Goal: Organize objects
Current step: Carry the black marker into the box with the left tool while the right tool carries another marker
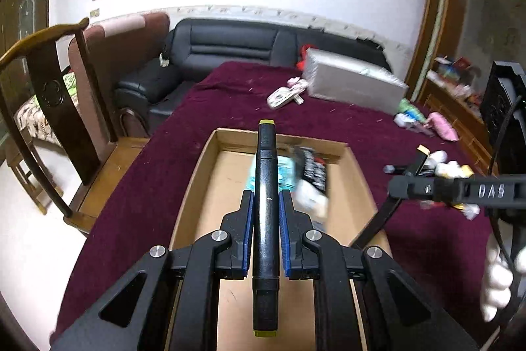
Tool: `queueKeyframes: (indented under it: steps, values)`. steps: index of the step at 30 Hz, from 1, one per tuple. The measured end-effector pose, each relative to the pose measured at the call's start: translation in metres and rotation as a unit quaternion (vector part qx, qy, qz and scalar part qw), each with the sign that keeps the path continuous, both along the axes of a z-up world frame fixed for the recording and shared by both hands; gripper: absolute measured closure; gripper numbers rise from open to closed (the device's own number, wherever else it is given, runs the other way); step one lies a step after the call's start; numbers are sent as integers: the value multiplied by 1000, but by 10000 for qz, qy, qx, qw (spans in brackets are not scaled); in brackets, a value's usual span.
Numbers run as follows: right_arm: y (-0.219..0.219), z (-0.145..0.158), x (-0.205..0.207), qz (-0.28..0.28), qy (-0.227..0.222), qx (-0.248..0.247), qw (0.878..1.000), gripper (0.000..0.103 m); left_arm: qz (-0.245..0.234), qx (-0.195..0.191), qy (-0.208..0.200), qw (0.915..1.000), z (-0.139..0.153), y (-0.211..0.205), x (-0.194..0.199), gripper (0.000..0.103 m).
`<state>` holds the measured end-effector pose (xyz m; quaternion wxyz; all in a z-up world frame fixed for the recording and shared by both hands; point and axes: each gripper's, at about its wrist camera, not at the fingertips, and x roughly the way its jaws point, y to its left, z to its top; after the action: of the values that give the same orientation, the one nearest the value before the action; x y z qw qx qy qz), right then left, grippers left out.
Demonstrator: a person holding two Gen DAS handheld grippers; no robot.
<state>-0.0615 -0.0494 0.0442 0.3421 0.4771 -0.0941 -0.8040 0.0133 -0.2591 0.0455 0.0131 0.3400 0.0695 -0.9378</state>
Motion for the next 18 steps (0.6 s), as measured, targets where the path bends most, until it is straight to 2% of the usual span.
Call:
queueKeyframes:
  steps: [4, 6, 9, 11, 13, 16, 18]
  values:
    - [-20, -13, -33, -190, -219, 172, 9994, 89, 49, -22, -393, 9992, -16, -10, -40, 91]
    - [-29, -17, -46, -302, -178, 444, 9984, 89, 66, -1, -590, 9982, -26, -13, -56, 91]
    - [-38, -26, -60, -384, -297, 554, 9973, 90, 61, 286, -936, 9952, -37, -18, -71, 91]
    - [-43, -33, -68, -451, -364, 612, 9964, 90, 129, 313, -973, 9947, -38, -20, -76, 91]
    - [-45, -39, -74, -522, -435, 696, 9953, 89, 184, 154, -1019, 9945, -39, -19, -79, 91]
    - [-41, -45, -76, -654, -506, 708, 9941, 87, 277, 416, -1187, 9917, -45, -24, -83, 91]
    - [-35, -44, -73, -691, -488, 582, 9947, 80, 322, 616, -1211, 9902, -46, -29, -83, 91]
